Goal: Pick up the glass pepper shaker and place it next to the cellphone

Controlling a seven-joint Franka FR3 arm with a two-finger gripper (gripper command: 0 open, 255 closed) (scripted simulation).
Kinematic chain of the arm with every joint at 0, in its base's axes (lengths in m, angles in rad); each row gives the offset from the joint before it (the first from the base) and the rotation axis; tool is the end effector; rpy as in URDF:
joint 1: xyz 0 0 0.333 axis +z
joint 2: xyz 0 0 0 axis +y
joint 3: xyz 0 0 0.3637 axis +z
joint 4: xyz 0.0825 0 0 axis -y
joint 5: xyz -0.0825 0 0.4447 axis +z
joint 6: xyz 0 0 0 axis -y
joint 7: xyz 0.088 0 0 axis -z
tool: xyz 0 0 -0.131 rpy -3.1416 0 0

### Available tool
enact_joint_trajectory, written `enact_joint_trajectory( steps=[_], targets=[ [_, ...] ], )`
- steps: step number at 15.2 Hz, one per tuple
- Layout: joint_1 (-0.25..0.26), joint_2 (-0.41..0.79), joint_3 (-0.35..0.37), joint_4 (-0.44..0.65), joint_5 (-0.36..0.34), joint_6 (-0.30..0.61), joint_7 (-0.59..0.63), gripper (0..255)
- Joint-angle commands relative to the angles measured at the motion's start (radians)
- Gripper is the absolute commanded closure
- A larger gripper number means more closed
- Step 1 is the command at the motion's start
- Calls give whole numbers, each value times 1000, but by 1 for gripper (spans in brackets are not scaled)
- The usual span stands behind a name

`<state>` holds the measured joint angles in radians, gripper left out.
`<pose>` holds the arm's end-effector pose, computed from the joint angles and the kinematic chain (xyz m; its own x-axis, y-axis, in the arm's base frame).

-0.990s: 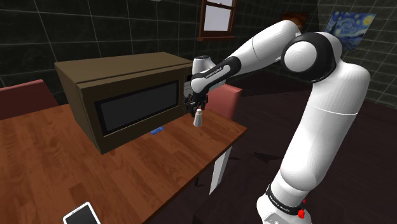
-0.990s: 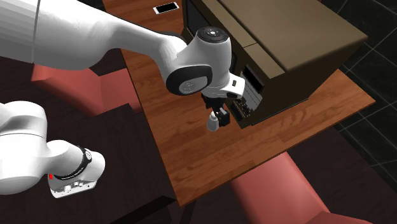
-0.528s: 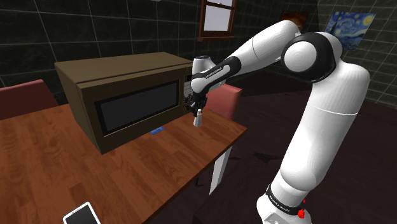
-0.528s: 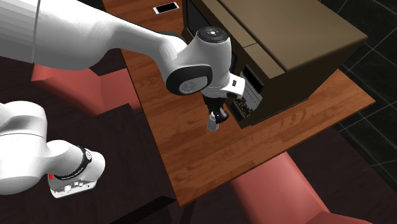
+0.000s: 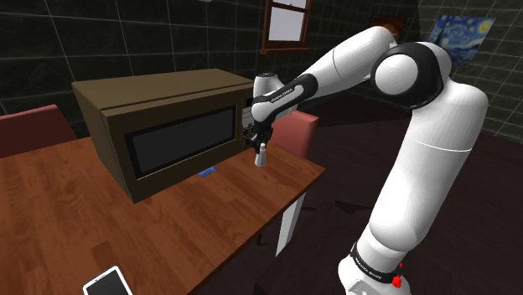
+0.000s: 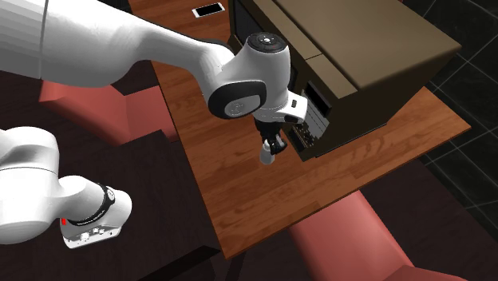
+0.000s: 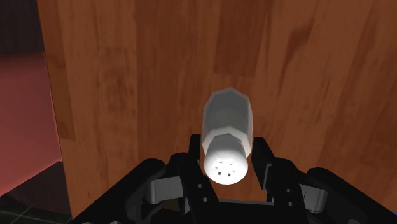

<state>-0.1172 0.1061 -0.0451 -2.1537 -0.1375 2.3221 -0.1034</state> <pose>0.6037 -0.1036 0.3420 0.9984 0.0349 0.0452 0.0295 -0.9928 0.1158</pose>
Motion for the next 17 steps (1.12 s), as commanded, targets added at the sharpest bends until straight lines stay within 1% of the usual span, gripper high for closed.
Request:
enact_joint_trajectory(
  steps=[1,17],
  targets=[
    [0,-11,0,8,2,-20,-3,255],
    [2,-102,3,123,16,-224,-27,255]
  ],
)
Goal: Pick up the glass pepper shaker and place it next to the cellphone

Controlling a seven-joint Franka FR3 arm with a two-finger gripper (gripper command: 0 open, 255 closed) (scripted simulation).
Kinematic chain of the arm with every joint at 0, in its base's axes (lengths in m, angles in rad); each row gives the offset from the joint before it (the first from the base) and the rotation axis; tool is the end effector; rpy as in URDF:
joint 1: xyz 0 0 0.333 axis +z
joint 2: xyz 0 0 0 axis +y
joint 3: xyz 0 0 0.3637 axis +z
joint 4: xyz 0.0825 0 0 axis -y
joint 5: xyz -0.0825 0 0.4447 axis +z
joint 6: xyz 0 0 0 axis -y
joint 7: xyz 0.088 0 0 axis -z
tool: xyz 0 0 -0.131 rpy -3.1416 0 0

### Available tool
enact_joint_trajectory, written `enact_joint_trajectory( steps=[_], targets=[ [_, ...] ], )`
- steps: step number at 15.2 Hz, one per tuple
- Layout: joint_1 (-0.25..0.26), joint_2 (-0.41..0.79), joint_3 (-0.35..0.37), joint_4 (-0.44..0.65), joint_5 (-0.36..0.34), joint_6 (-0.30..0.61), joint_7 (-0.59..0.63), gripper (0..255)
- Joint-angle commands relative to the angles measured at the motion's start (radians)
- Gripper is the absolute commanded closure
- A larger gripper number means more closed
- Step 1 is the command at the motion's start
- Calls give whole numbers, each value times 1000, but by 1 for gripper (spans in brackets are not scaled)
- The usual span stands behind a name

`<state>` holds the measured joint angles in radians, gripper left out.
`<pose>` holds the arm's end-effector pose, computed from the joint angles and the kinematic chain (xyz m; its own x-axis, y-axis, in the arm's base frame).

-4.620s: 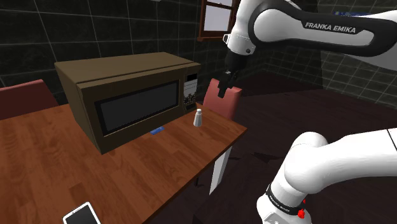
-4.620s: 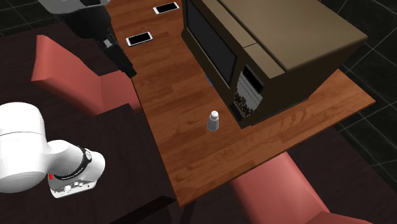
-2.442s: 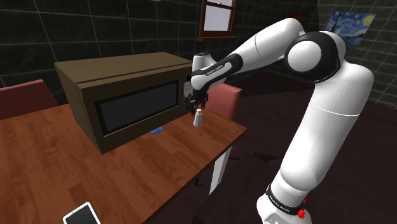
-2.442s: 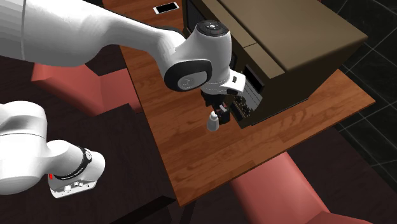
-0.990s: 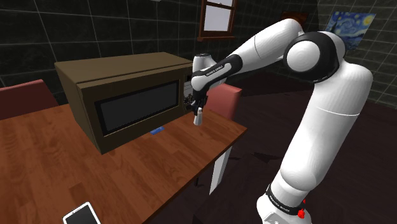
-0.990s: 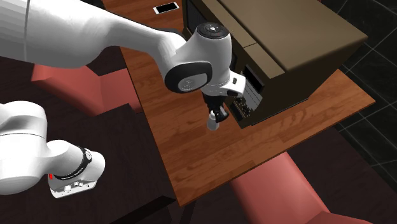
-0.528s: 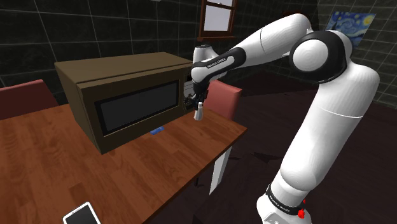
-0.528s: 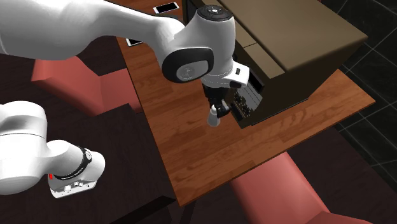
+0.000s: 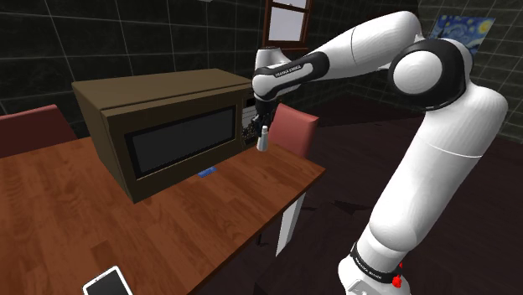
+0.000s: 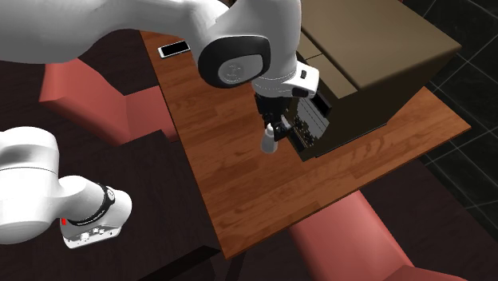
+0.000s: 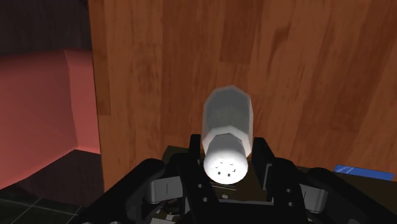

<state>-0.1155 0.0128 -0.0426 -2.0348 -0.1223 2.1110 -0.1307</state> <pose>0.6075 -0.1051 0.4401 0.9984 0.0348 0.0452 0.0294 -0.9928 0.1158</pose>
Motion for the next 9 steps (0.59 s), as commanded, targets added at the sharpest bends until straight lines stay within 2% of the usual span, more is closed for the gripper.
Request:
enact_joint_trajectory(
  steps=[1,9],
  targets=[
    [1,-12,1,14,1,-26,-1,255],
    [2,-36,2,94,6,-130,-12,255]
  ],
)
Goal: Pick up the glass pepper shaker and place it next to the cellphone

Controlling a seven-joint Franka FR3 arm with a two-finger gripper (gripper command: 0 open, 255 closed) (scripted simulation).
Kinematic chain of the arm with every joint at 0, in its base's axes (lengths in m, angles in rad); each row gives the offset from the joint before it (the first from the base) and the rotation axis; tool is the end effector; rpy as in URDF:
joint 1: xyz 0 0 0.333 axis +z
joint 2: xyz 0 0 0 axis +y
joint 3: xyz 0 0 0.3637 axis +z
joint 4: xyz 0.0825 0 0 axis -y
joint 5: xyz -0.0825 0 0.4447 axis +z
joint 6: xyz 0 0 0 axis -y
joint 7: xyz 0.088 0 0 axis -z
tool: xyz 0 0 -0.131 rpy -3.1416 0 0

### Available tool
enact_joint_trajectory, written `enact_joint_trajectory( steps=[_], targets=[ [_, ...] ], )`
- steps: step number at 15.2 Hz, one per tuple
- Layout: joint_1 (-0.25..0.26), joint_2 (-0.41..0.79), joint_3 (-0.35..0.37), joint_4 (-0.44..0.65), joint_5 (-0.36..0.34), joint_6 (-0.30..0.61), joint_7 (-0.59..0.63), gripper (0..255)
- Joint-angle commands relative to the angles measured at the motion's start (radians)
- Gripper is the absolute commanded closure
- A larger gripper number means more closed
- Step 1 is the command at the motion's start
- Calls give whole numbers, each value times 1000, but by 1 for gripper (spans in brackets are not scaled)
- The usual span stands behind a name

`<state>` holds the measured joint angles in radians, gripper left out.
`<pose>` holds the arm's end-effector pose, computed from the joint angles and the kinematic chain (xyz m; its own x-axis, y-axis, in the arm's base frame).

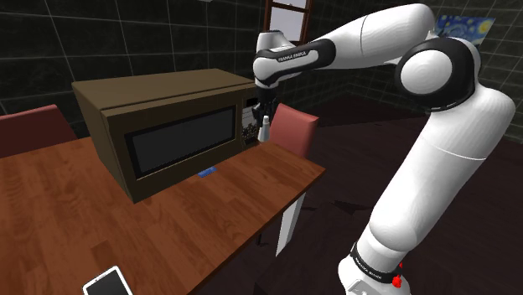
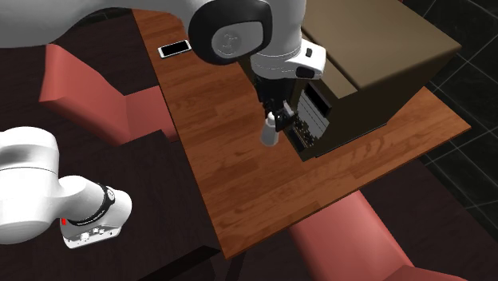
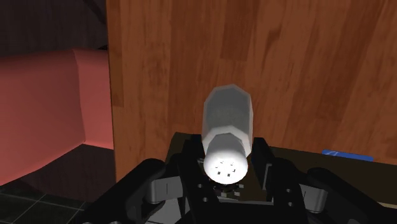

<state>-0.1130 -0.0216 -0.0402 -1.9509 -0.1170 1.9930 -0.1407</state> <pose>0.6076 -0.1038 0.4950 0.9984 0.0347 0.0452 0.0292 -0.9928 0.1159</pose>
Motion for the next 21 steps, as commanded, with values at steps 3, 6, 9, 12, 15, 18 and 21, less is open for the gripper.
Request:
enact_joint_trajectory(
  steps=[3,6,9,12,15,18,21],
  targets=[
    [0,-8,0,44,2,-51,-6,255],
    [1,-11,1,79,4,-91,-10,255],
    [11,-31,12,72,3,-106,10,255],
    [41,-83,47,15,1,-108,77,255],
    [72,-127,84,-32,3,-113,143,255],
    [102,-163,124,-68,10,-120,210,255],
    [132,-191,166,-93,19,-129,278,255]
  ],
)
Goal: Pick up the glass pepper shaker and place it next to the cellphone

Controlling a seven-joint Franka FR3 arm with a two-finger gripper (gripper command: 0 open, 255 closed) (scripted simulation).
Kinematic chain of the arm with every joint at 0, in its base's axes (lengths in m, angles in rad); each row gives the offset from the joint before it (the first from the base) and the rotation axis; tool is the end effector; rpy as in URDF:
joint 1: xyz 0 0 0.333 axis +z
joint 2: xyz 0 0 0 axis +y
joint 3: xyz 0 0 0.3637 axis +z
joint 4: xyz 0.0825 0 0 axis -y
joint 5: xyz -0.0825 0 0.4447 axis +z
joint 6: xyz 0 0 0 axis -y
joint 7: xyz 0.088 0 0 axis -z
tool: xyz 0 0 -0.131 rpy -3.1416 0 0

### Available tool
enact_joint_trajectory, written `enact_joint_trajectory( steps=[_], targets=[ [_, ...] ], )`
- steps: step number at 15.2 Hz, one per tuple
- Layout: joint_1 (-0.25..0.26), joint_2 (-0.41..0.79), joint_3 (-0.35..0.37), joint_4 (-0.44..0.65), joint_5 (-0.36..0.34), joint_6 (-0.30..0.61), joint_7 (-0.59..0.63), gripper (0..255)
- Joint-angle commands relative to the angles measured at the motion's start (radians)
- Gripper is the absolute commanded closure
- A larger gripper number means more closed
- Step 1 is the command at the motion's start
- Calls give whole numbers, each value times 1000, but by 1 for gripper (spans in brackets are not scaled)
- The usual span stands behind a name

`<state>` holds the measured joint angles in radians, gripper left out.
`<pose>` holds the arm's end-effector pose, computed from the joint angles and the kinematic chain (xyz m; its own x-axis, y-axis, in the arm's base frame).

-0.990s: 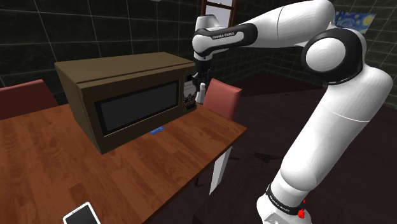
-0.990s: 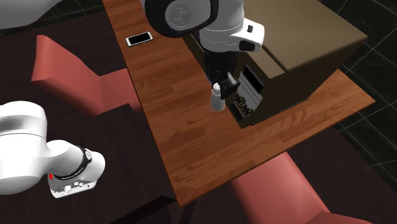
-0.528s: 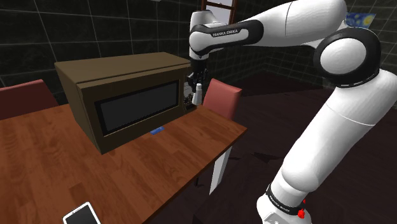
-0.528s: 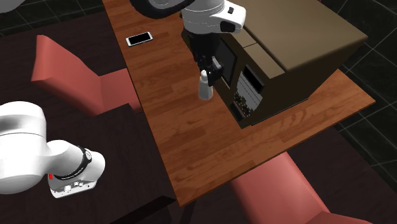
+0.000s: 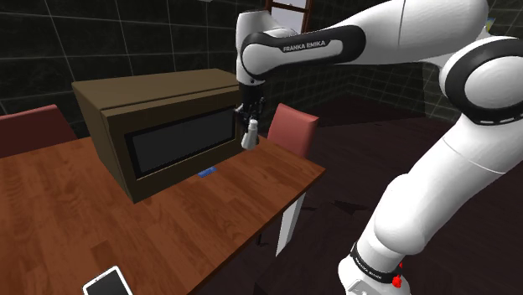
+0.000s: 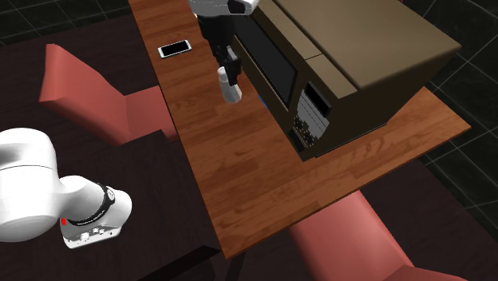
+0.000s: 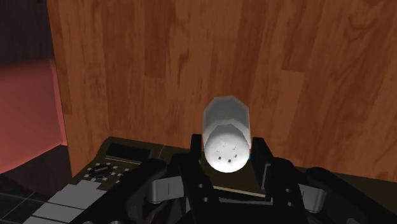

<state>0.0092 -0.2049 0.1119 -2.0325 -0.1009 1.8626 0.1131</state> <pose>0.5475 0.0600 0.5449 0.9983 0.0361 0.0450 0.0307 -0.9928 0.1156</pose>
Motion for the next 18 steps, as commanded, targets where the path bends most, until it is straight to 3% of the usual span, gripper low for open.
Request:
enact_joint_trajectory(
  steps=[1,10,18],
  targets=[
    [20,-15,28,-18,6,-2,47,255],
    [110,-36,165,-23,40,-37,259,255],
    [186,20,294,48,50,-72,461,255]
  ],
)
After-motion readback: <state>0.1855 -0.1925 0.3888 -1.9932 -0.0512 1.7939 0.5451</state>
